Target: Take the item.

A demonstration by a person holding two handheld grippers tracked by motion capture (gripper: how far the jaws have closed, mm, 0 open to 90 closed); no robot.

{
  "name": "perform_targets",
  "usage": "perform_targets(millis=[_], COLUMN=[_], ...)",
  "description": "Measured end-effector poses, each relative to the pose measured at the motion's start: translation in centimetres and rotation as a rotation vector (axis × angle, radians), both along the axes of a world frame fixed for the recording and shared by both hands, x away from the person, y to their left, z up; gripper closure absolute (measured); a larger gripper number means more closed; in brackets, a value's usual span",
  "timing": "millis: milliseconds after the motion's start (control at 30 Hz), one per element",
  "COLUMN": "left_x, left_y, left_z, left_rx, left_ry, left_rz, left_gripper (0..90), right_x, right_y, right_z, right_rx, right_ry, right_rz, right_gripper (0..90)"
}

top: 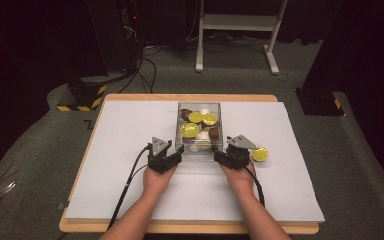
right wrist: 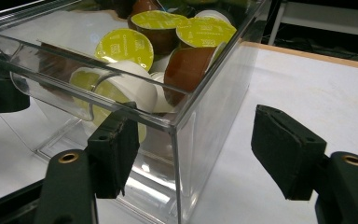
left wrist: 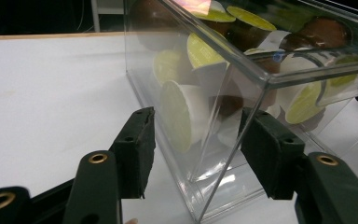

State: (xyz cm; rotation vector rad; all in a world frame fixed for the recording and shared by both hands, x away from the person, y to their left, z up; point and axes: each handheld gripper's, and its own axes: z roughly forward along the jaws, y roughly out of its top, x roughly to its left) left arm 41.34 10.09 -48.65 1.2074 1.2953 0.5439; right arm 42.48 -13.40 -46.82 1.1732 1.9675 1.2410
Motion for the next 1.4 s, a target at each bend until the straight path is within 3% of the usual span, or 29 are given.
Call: perform_targets(millis=[233, 367, 600, 667, 800, 900, 1400], left_x=[-0.1, -0.3, -1.3, -1.5, -1.9, -2.5, -4.0], left_y=[0.0, 0.4, 0.9, 0.9, 1.2, 1.5, 2.5], left_z=[0.1, 0.0, 0.2, 0.1, -0.1, 0.1, 1.3], left_rx=[-0.003, -0.010, 0.002, -0.013, 0.013, 0.029, 0.013], left_ry=[-0.004, 0.019, 0.004, 0.009, 0.028, 0.013, -0.013], left_rz=[-0.010, -0.026, -0.049, -0.057, -0.074, -0.082, -0.096], left_gripper=[46.8, 45.1, 42.6, 42.1, 40.6, 40.2, 40.3], right_x=[-0.1, -0.3, -1.1, -1.4, -1.9, -2.3, -3.6], right_y=[0.0, -0.1, -0.2, -0.3, -0.4, -0.6, -1.5], right_z=[0.0, -0.1, 0.5, 0.6, 0.5, 0.7, 1.4], right_rx=[0.007, 0.016, 0.015, 0.017, 0.020, 0.008, 0.014], right_ry=[0.005, 0.016, 0.001, -0.005, 0.008, 0.003, -0.014], right_rz=[0.010, 0.024, 0.045, 0.050, 0.062, 0.077, 0.085], right_gripper=[37.0, 37.5, 37.5, 37.5, 37.1, 36.9, 37.3])
